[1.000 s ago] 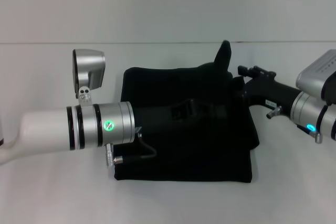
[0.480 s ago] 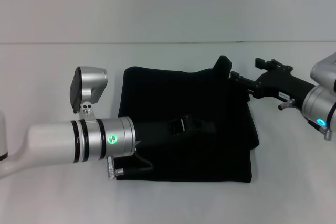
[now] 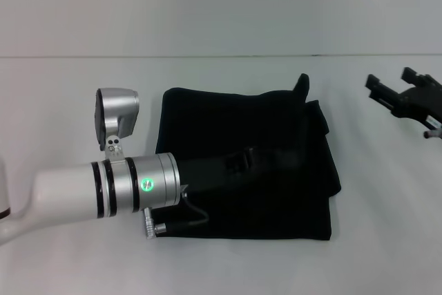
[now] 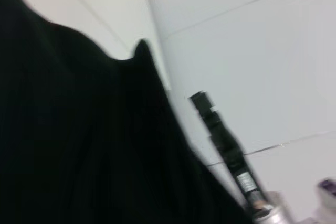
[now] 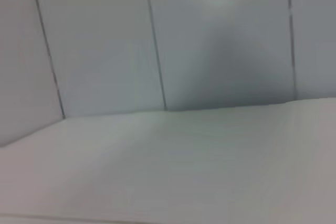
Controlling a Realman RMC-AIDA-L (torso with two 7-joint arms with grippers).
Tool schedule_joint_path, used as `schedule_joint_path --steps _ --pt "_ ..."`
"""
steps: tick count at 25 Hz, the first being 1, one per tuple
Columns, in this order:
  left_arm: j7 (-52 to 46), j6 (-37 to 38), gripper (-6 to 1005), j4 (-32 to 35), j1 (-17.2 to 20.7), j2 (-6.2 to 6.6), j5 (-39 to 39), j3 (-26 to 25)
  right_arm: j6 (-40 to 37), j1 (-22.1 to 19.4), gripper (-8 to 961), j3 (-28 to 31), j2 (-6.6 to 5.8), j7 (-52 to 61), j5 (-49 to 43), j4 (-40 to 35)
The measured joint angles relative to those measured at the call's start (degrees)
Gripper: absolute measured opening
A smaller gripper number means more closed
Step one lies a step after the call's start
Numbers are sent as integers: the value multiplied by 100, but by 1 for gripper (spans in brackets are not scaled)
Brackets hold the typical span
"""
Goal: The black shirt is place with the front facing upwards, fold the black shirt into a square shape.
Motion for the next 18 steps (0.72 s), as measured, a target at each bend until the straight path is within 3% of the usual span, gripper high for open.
schedule_joint_path --steps 1,12,18 --pt "75 127 164 0 21 3 -80 -2 -65 -66 856 4 -2 0 47 -13" --pt "455 1073 626 452 295 29 -237 -10 -1008 -587 855 87 2 -1 46 -22" --pt "1055 1135 734 1172 770 209 -206 56 -2180 -755 856 -221 -21 -328 -855 -43"
